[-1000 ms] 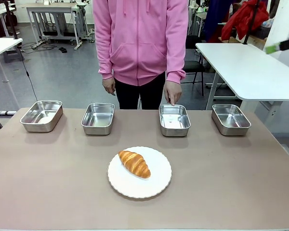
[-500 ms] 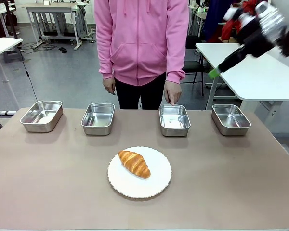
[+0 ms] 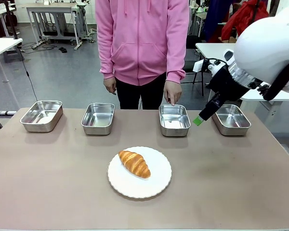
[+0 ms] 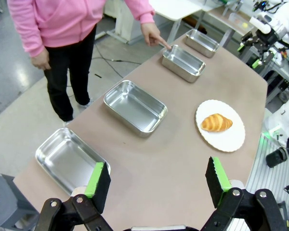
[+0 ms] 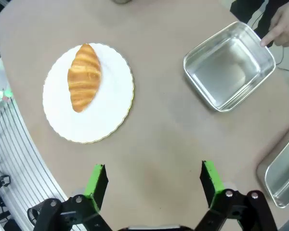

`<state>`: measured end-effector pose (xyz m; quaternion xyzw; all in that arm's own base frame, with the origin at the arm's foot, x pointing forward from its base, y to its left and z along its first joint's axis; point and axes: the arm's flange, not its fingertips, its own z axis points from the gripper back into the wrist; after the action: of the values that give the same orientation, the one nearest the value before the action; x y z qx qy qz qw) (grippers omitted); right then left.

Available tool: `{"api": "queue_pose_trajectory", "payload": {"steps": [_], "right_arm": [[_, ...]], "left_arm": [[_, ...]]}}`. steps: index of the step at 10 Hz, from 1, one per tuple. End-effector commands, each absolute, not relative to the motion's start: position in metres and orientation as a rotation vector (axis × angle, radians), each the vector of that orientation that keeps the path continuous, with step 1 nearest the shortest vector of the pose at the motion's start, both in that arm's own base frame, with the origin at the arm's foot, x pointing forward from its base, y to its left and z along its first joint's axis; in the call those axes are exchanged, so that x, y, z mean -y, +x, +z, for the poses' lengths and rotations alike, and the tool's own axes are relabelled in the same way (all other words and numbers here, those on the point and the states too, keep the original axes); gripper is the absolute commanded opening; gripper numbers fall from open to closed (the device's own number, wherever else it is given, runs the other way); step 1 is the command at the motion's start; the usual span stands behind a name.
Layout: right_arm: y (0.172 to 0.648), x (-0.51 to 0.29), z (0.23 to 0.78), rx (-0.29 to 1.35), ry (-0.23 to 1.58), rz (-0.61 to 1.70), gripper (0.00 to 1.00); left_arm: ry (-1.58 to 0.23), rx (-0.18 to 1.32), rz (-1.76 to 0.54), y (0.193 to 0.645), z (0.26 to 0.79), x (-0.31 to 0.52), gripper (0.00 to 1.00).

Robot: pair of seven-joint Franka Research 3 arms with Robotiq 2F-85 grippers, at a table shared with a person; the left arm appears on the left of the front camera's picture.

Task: Place the bread in the container.
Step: Place the Butter Roll into the Airtight Container indicated by the human.

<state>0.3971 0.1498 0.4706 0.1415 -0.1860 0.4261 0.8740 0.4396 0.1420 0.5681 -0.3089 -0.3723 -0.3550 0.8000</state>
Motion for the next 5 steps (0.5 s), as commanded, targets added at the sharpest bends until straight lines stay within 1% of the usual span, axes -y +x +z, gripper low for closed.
{"api": "queue_pose_trajectory", "payload": {"steps": [1,2,3,4,5], "right_arm": [[0.414,-0.15,0.473,0.385,0.282,0.888,1.0],[0.414,-0.15,0.473,0.385,0.282,0.888,1.0],[0.401,-0.149,0.47,0.386,0.295,0.892,1.0],[0.396,-0.186,0.481,0.384,0.266,0.85,1.0],[0.394,-0.216,0.484,0.391,0.244,0.863,1.0]], "left_arm": [[-0.661,0.803,-0.766,0.438,0.57,-0.141,1.0],[-0.661,0.803,-0.766,0.438,0.57,-0.141,1.0],[-0.661,0.803,-0.766,0.438,0.57,-0.141,1.0],[-0.661,0.803,-0.766,0.438,0.57,-0.141,1.0],[-0.661,0.803,-0.766,0.438,0.57,-0.141,1.0]]}}
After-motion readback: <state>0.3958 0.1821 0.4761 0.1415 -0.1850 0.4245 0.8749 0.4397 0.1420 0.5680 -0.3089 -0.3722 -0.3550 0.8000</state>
